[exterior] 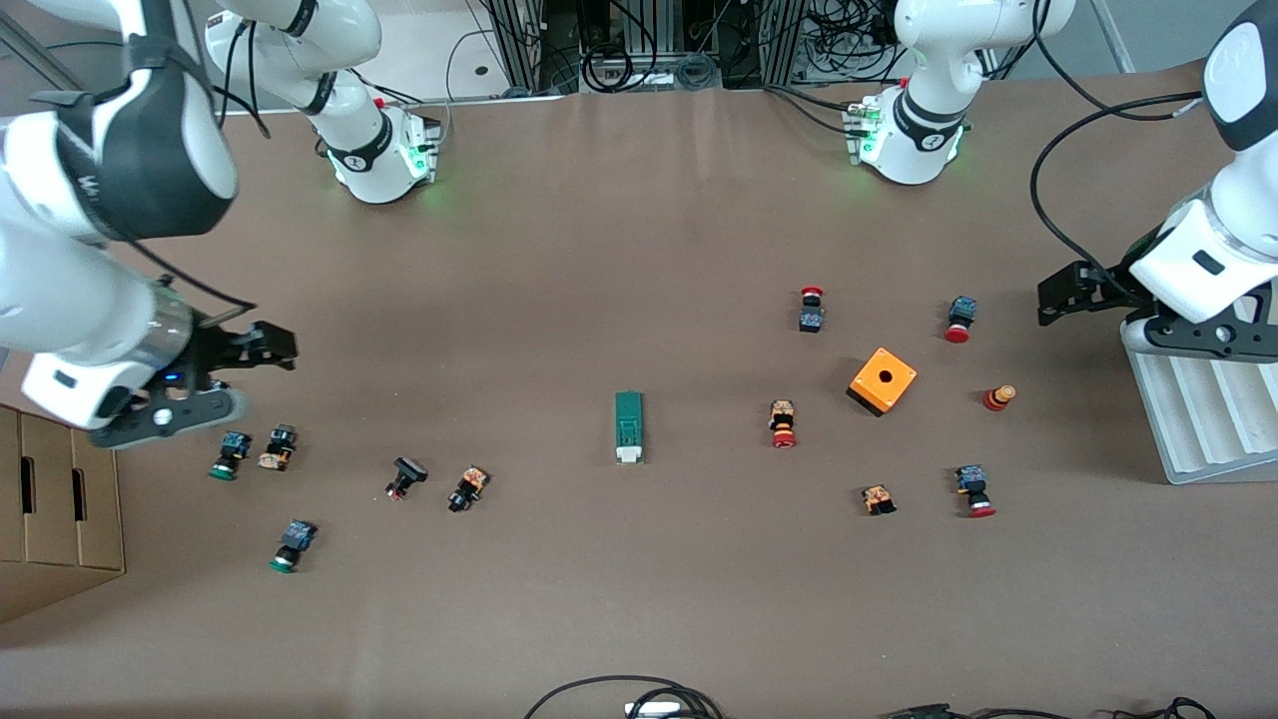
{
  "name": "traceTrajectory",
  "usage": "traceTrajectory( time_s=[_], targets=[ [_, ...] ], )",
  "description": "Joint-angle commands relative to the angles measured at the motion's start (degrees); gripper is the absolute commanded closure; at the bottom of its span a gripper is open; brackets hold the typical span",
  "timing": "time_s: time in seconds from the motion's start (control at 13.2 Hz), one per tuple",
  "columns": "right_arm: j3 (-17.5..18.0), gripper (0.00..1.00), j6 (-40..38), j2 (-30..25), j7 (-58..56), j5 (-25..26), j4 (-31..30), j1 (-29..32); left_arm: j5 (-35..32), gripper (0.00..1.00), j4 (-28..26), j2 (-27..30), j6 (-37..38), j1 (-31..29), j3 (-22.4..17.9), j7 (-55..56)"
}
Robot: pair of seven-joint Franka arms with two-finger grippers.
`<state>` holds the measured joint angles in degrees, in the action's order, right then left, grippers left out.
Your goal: Close load switch with both arms
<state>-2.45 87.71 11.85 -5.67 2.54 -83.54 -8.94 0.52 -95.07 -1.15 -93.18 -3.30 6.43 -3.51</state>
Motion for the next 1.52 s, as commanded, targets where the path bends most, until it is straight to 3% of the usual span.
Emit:
traceTrajectory(
  time_s=[0.0,0.15,0.91,1.14,1.44],
  targets=[
    [0.25,0.00,0.53,-0.78,0.84,-0.61,0.39,0.77,-0.61,0.00,-4.42,3.43,-1.91,0.57,-2.02,-3.77],
    [0.25,0.00,0.36,-0.78,0.84,-0.52,0.39,0.68,-0.69,0.00,-6.09,4.49,-3.24,3.38,-5.27,-4.14],
    [0.16,0.00,0.53,-0.78,1.01,-0.87,0.39,0.94,-2.54,0.00,-3.91,2.74,-2.27,4.09,-5.55,-3.96],
    [0.07,0.00,0.53,-0.78,1.10,-6.12,0.39,4.18,-2.54,0.00,-3.64,2.47,-2.27,4.18,-5.46,-3.44],
    [-0.45,0.00,0.53,-1.31,1.10,-6.23,0.39,5.95,-2.54,0.00,-3.72,2.47,-2.27,4.00,-5.55,-3.44]
  ],
)
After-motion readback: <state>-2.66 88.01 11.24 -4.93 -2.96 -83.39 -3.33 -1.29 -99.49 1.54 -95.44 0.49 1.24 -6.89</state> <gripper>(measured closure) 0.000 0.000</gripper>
